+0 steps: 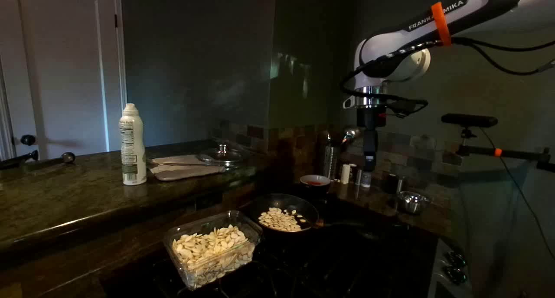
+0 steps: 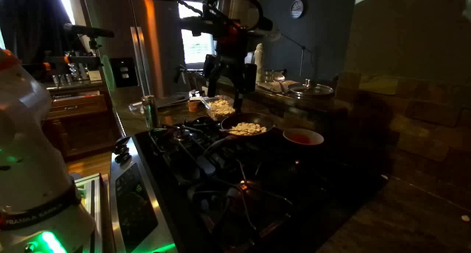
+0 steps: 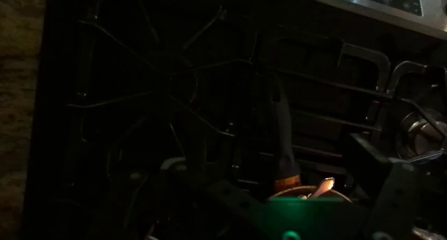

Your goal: Put the silver spoon in the black and white bowl on the right.

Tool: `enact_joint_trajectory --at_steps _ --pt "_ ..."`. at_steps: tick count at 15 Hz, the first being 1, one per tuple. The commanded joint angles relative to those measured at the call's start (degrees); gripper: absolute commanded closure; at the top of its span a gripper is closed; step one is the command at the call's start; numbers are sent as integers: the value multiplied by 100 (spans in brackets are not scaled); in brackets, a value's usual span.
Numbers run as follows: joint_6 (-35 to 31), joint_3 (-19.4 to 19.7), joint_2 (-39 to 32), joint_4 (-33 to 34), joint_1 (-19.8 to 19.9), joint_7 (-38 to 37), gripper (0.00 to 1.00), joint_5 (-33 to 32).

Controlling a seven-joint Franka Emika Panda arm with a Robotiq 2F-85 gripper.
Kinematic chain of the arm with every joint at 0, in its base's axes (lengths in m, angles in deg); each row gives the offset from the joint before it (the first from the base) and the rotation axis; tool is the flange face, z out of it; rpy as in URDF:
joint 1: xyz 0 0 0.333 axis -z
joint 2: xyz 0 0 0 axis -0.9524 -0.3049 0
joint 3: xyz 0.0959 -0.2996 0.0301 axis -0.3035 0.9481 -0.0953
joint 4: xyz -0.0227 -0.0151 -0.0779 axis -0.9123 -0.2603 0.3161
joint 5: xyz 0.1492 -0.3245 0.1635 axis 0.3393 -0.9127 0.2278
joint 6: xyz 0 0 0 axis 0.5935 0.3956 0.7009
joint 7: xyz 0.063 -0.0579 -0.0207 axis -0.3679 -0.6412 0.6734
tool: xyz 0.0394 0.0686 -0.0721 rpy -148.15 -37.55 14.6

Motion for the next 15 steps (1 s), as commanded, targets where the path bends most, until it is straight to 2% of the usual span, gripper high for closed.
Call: enact_joint_trajectory --at_steps 1,6,11,15 --pt "9 -74 -9 8 82 19 0 22" --pt "9 -75 -11 8 82 19 0 22" --pt "-2302 -359 -231 -534 -223 -388 0 1303" --pt "-3317 -539 -501 -910 -340 -443 0 1787"
